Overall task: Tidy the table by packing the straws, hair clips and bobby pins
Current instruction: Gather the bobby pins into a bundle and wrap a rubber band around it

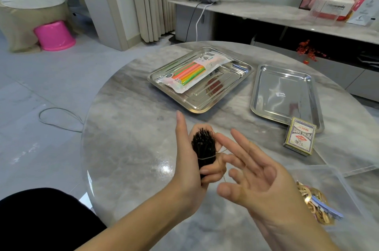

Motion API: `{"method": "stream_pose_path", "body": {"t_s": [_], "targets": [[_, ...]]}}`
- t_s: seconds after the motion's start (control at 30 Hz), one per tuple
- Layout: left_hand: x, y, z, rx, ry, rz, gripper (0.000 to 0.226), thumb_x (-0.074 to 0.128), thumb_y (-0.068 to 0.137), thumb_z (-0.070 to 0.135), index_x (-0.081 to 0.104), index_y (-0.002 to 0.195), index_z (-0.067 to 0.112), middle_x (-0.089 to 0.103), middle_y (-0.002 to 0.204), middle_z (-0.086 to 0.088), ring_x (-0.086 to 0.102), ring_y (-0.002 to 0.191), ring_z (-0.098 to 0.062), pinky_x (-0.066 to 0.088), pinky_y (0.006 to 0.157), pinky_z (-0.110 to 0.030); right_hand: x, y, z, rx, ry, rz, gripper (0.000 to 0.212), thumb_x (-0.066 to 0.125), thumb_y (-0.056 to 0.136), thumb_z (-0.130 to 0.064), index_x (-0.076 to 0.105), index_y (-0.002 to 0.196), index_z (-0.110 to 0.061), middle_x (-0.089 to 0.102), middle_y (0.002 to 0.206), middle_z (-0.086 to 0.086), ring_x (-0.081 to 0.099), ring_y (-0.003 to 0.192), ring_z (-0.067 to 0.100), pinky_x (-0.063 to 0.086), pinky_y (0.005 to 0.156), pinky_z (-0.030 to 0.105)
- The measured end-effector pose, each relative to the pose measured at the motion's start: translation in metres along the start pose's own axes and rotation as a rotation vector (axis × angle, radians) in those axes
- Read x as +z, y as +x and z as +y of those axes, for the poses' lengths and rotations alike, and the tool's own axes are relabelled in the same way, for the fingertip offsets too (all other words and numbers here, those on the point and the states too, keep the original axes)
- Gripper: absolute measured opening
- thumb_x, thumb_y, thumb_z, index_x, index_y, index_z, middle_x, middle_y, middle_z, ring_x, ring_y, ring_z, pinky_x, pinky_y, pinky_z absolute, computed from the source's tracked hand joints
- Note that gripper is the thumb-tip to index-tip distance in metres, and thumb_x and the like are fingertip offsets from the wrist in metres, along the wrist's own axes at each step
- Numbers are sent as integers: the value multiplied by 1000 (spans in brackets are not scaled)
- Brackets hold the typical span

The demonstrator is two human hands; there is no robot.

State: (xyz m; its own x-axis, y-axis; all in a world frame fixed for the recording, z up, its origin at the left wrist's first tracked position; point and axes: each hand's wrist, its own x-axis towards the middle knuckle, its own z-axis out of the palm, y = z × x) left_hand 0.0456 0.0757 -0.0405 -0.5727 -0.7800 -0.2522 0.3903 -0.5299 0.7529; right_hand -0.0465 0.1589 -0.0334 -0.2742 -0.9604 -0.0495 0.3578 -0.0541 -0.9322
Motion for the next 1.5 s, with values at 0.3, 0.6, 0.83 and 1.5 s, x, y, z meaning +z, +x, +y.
{"method": "stream_pose_path", "body": {"t_s": [0.3,0.6,0.83,1.5], "targets": [[4,-4,-12,-81,174,-112,75,19,63,77,49,116,32,45,71,-9,36,52,-17,30,54,-26,0,-2,-2,-4,-677,104,107,76,12,-72,48,115,-66,62,99,-18,50,79,-4,38,66,17],[4,-1,-6,-266,332,-207,92,-1,59,84,40,121,29,48,60,-9,21,36,-7,12,44,-14,-12,6,0,-120,-702,97,75,84,44,-60,56,114,-57,58,77,-9,48,59,6,46,59,24],[-2,4,-3,-312,308,-170,93,3,69,85,47,118,20,49,72,-16,23,41,-12,15,44,-18,-9,6,-1,-147,-744,42,53,87,59,-27,65,100,-51,57,76,-9,52,63,17,47,60,27],[6,-3,9,-280,371,-376,54,43,85,62,58,104,13,47,76,-9,32,57,-12,21,51,-22,-18,9,-14,-230,-711,-58,55,84,68,-30,57,112,-47,68,92,-11,60,72,17,52,69,26]]}}
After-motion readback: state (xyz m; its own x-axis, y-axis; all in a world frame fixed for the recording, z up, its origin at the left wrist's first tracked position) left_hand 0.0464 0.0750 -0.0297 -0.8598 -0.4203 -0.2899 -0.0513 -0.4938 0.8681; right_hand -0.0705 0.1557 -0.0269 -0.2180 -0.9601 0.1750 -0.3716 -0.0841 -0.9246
